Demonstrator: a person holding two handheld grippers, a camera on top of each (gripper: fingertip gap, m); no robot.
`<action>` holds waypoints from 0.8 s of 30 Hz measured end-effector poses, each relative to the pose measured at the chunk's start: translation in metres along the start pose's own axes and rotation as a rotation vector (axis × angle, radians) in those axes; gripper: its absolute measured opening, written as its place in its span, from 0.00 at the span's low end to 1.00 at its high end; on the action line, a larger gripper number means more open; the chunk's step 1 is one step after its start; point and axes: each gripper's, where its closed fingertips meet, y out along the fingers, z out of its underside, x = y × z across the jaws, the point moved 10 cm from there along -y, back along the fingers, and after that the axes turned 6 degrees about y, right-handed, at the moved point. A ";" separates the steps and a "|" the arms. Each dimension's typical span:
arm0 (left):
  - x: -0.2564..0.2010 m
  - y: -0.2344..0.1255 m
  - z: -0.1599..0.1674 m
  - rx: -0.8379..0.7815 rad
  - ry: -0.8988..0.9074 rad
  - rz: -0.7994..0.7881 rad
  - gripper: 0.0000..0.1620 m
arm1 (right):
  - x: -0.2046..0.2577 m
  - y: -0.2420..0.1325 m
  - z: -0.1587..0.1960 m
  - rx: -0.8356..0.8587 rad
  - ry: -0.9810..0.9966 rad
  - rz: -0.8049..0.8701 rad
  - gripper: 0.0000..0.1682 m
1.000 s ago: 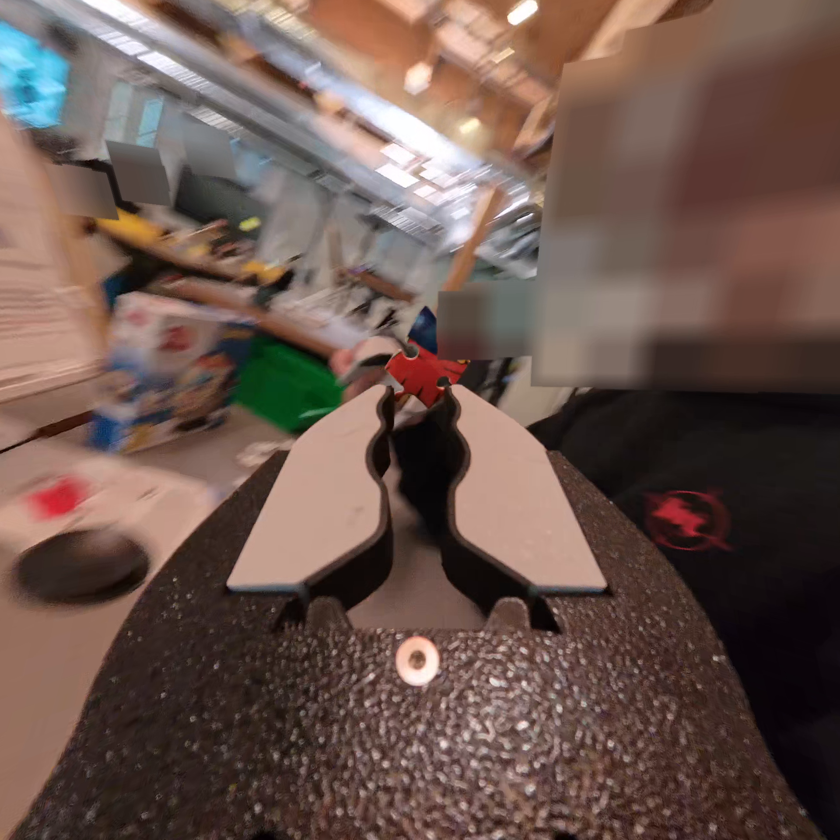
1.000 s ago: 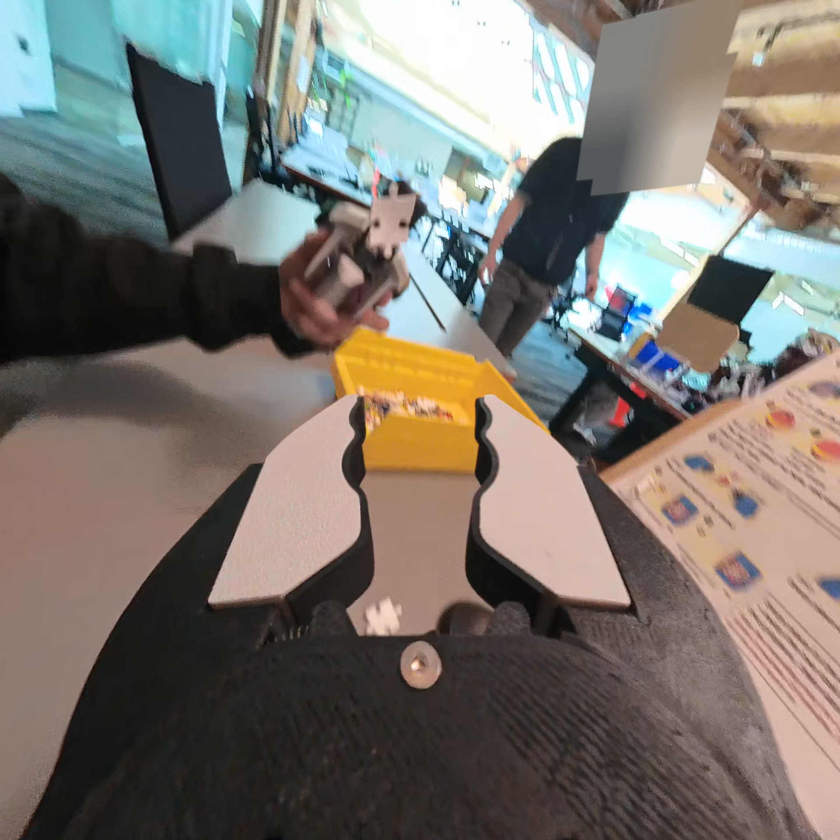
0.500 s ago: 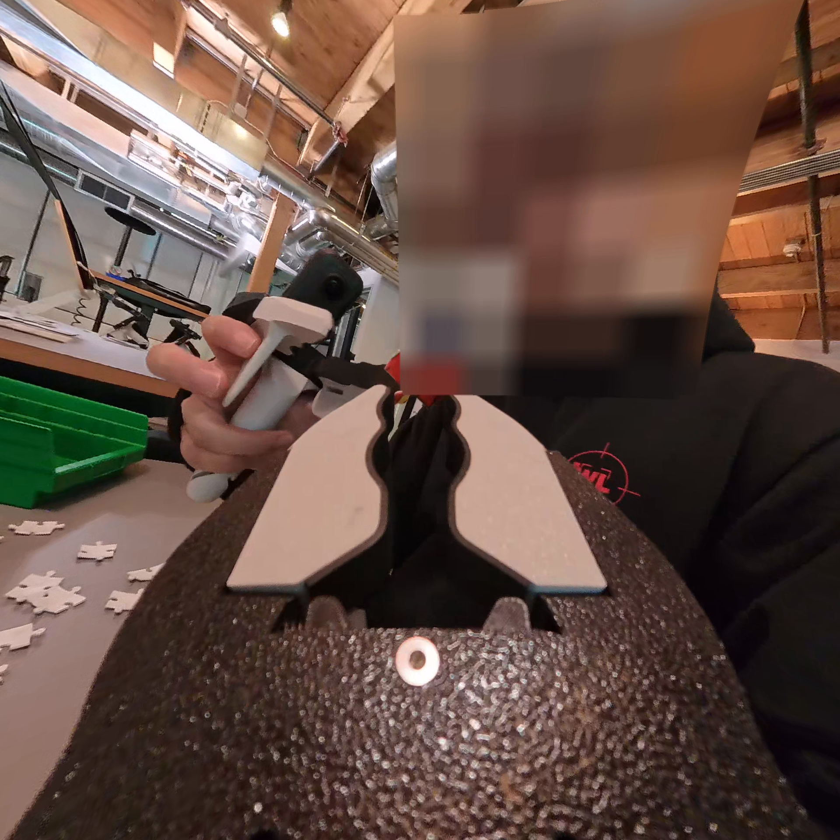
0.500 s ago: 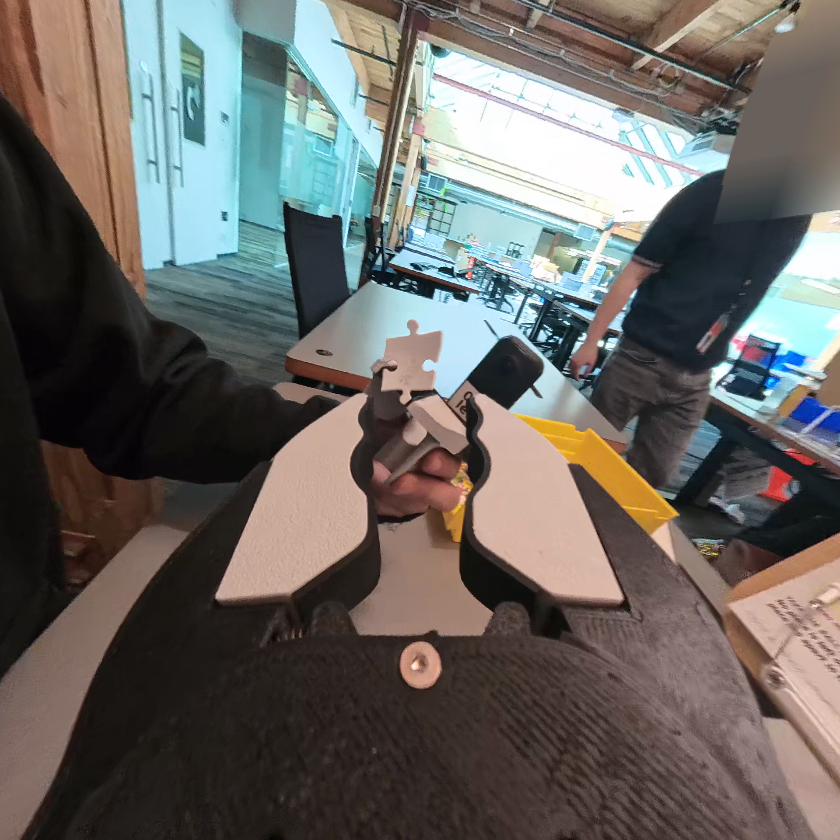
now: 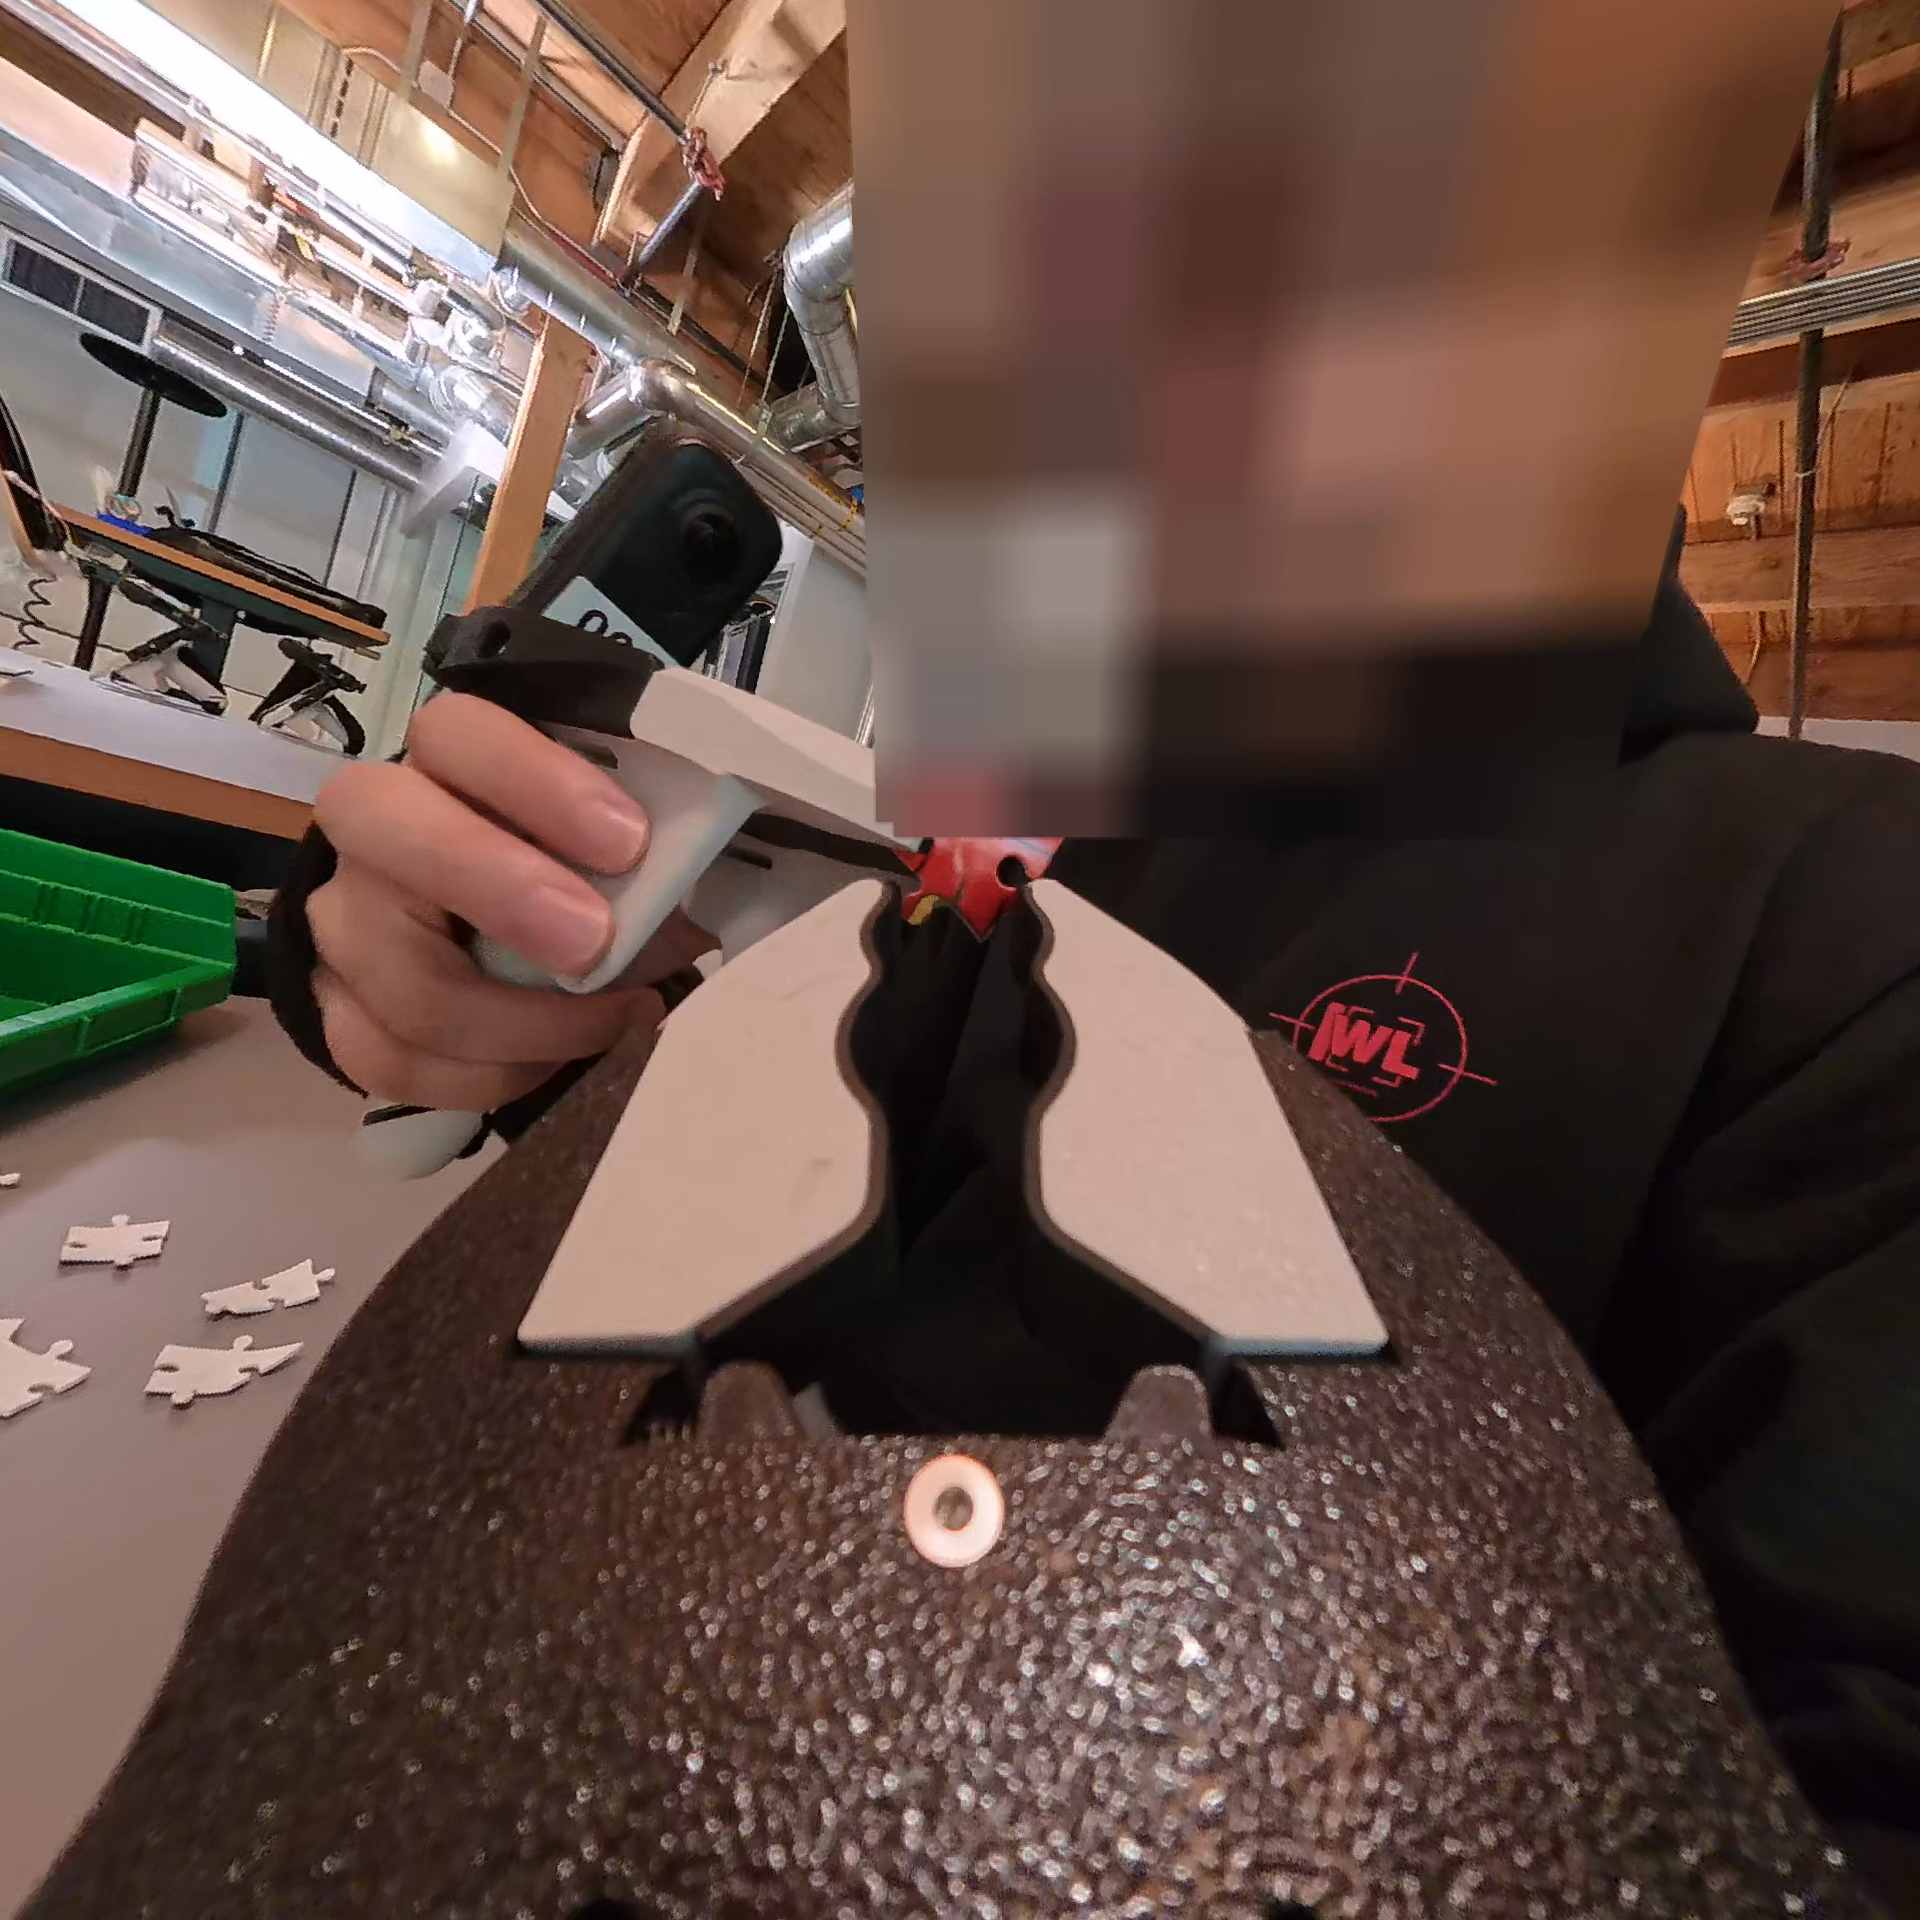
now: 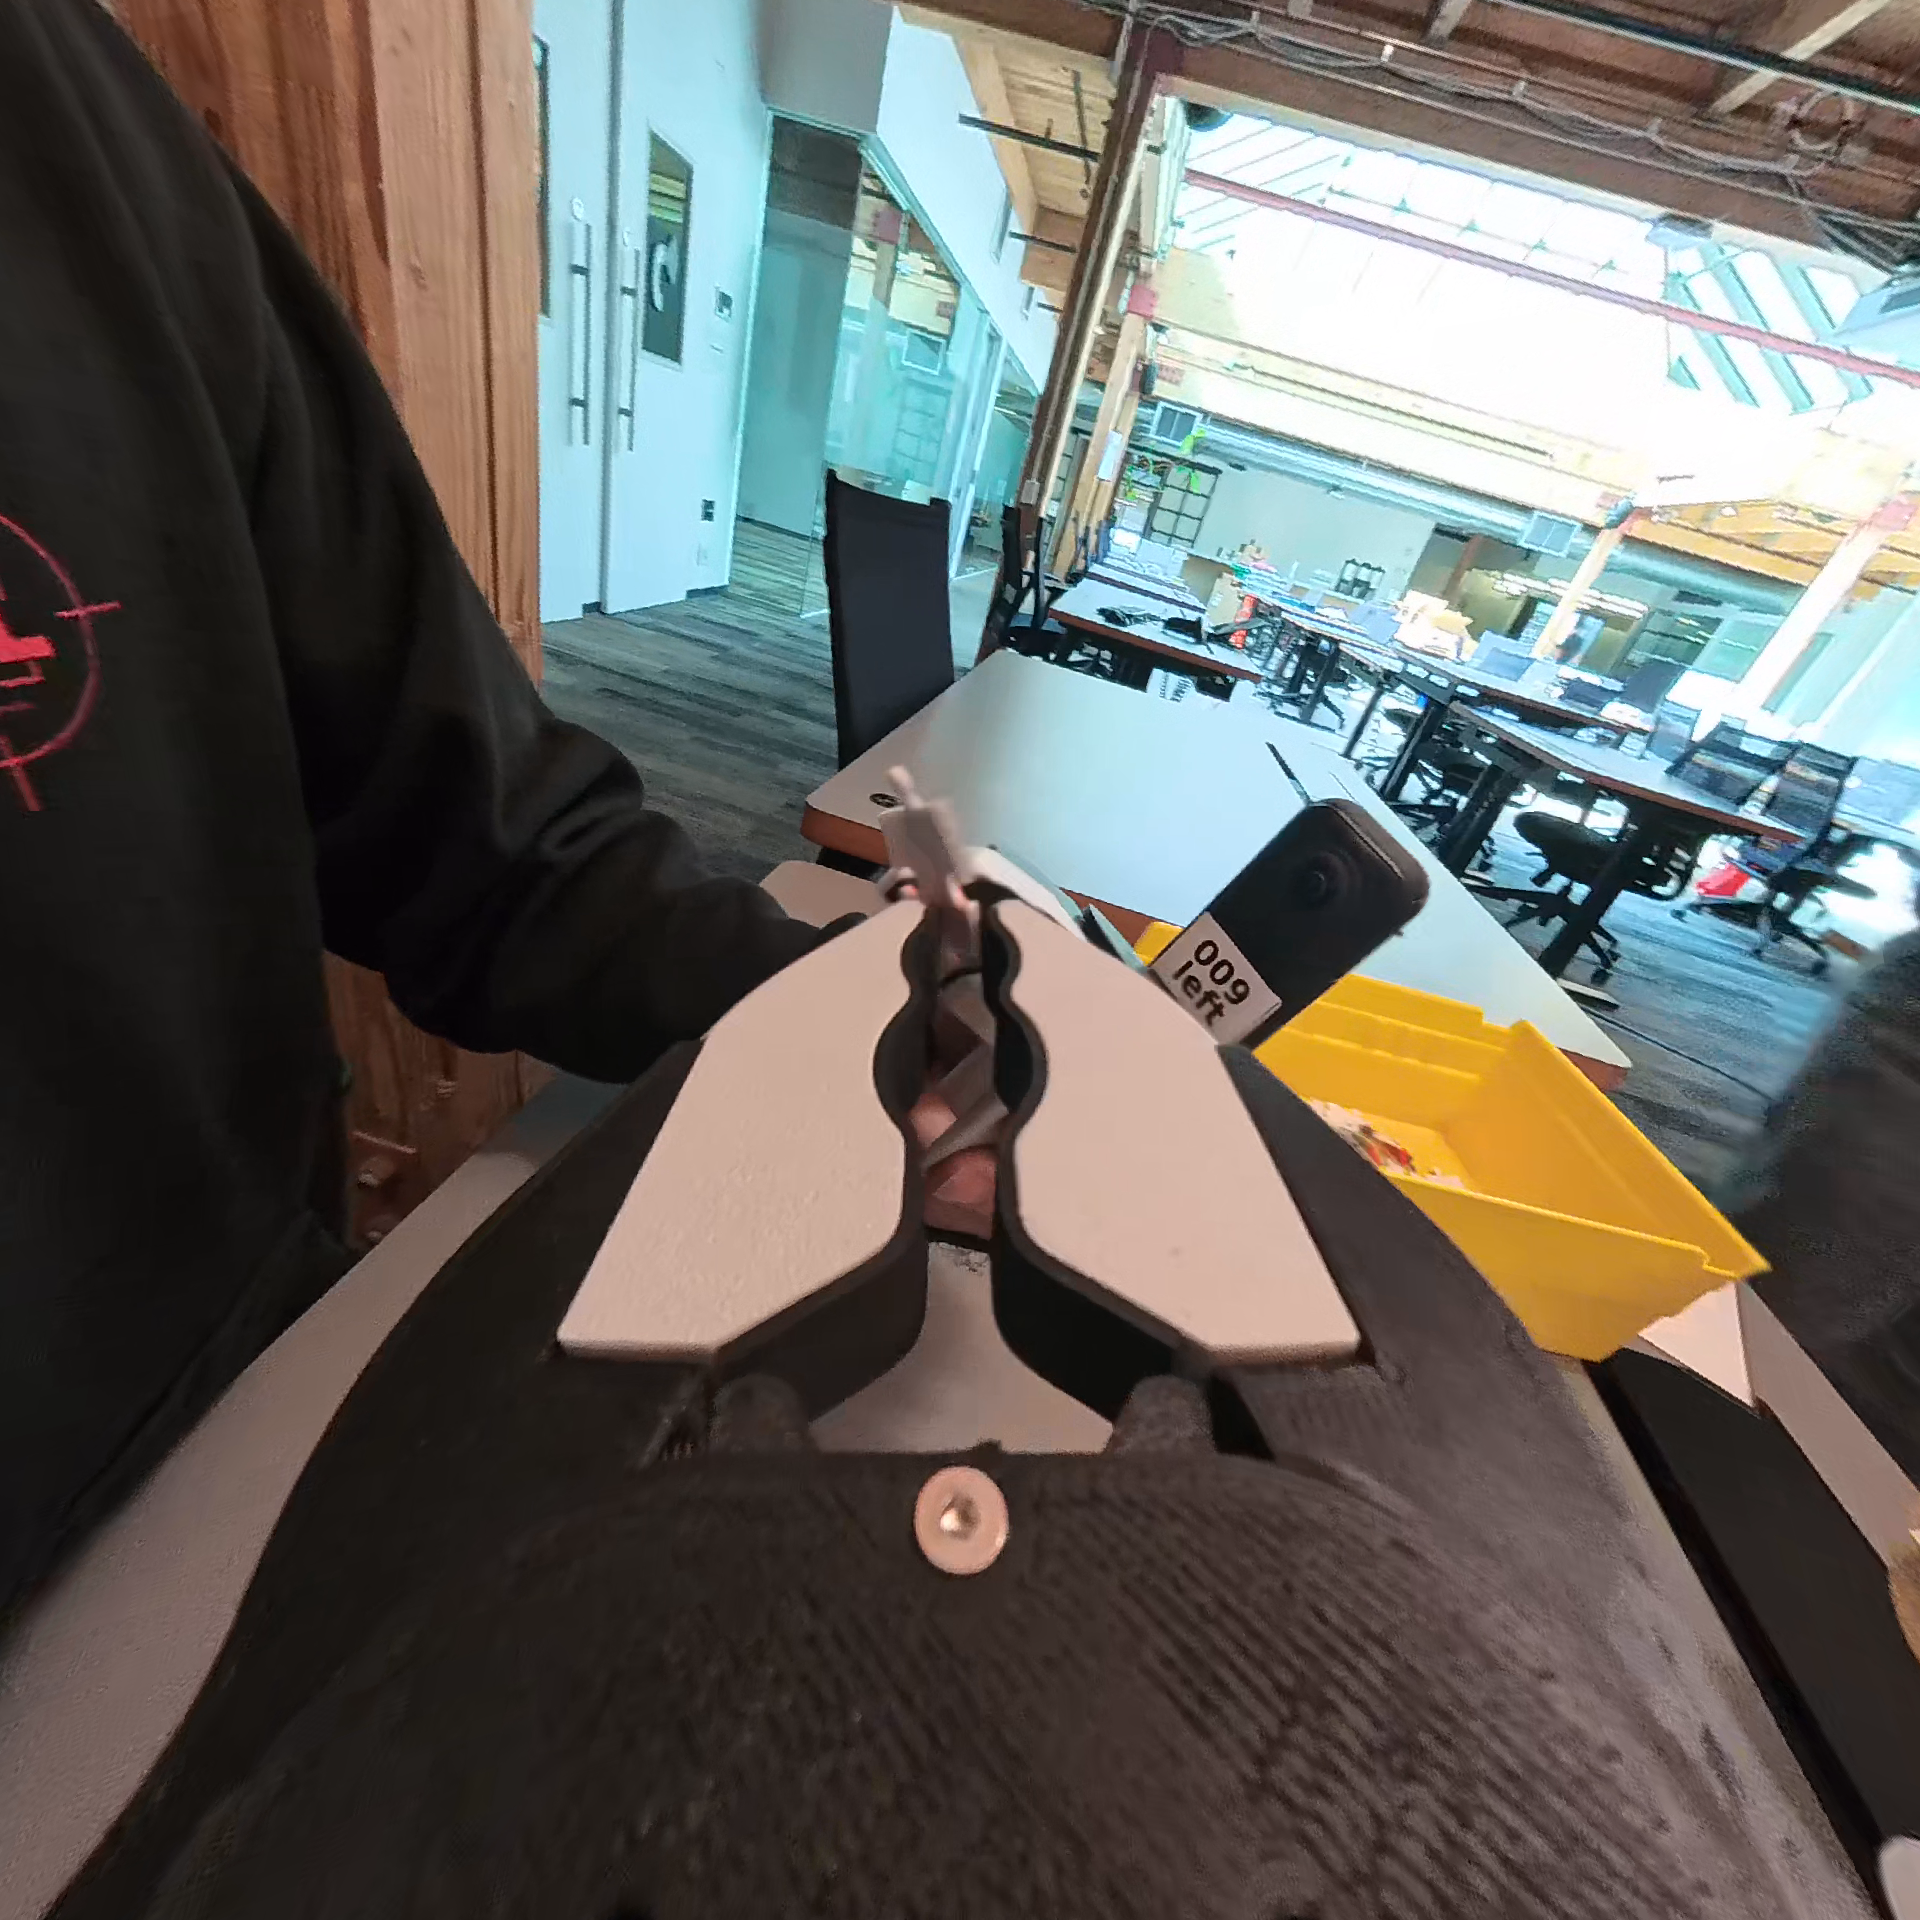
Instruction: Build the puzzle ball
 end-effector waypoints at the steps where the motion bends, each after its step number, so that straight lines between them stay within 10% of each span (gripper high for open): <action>1: -0.001 -0.001 -0.001 -0.013 0.003 0.003 0.12 | 0.000 -0.001 -0.001 0.003 -0.001 -0.012 0.03; 8: -0.003 -0.022 -0.010 -0.092 0.054 -0.255 0.08 | -0.006 -0.027 -0.008 0.111 0.056 0.146 0.01; 12: -0.010 -0.036 -0.009 -0.026 0.073 -0.491 0.11 | 0.003 -0.104 -0.002 0.498 0.165 0.431 0.01; 24: -0.021 -0.042 0.030 0.491 0.228 -0.905 0.20 | 0.094 -0.293 0.117 0.996 1.163 0.564 0.01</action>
